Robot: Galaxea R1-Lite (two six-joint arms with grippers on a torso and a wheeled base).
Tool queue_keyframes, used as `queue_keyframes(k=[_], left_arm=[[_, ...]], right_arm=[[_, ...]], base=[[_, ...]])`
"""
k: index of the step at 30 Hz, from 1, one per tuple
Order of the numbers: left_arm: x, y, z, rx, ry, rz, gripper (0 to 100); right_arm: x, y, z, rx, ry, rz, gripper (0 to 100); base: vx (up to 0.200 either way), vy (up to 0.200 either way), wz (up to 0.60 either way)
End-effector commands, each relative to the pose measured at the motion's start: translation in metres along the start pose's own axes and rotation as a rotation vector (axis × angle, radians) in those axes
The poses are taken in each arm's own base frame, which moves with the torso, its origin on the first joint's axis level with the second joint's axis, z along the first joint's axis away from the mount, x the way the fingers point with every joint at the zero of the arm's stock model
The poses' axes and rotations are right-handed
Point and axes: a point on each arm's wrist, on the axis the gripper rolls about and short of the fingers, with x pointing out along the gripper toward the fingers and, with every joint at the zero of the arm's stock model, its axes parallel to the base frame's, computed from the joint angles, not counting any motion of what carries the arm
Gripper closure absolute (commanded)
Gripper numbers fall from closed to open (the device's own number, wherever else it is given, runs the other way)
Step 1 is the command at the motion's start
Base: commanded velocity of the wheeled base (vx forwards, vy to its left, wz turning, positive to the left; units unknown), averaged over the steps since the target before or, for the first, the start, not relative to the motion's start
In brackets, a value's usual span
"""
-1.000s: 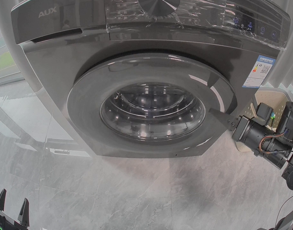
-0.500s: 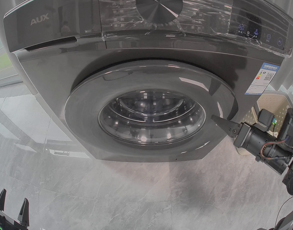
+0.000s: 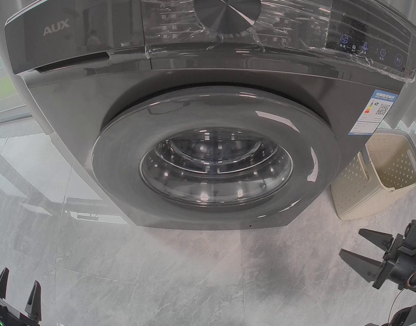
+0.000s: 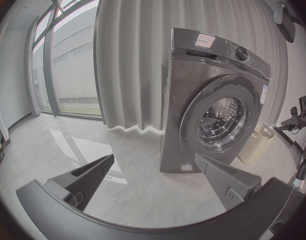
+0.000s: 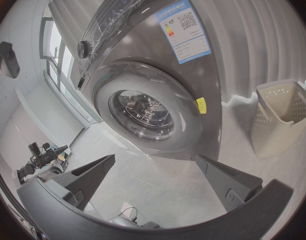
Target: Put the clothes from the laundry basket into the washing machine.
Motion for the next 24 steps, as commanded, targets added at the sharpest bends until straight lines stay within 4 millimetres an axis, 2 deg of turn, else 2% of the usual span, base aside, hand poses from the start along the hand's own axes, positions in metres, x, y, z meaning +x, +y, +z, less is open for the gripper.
queue_keyframes(k=[1, 5, 14, 16, 17, 20, 24], left_arm=[[0.000, 0.000, -0.005, -0.002, 0.007, 0.000, 0], [0.000, 0.000, -0.005, -0.002, 0.007, 0.000, 0], [0.000, 0.000, -0.005, -0.004, 0.007, 0.002, 0], [0.000, 0.000, -0.005, -0.004, 0.007, 0.002, 0], [0.000, 0.000, -0.005, -0.004, 0.007, 0.002, 0], [0.000, 0.000, -0.005, -0.005, 0.007, 0.002, 0], [0.000, 0.000, -0.005, -0.005, 0.007, 0.002, 0]], right_arm=[[-0.097, -0.008, -0.030, -0.145, -0.244, -0.174, 0], [-0.120, -0.002, -0.047, -0.162, -0.279, -0.276, 0], [-0.118, -0.001, -0.045, -0.153, -0.355, -0.460, 0], [-0.117, 0.000, -0.048, -0.163, -0.351, -0.459, 0], [-0.115, -0.002, -0.059, -0.179, -0.332, -0.455, 0], [-0.115, -0.006, -0.074, -0.154, -0.265, -0.491, 0], [-0.116, -0.008, -0.073, -0.150, -0.293, -0.584, 0]], base=[[0.000, 0.000, 0.00], [0.000, 0.000, 0.00], [0.000, 0.000, 0.00], [0.000, 0.000, 0.00], [0.000, 0.000, 0.00], [0.000, 0.000, 0.00], [0.000, 0.000, 0.00]])
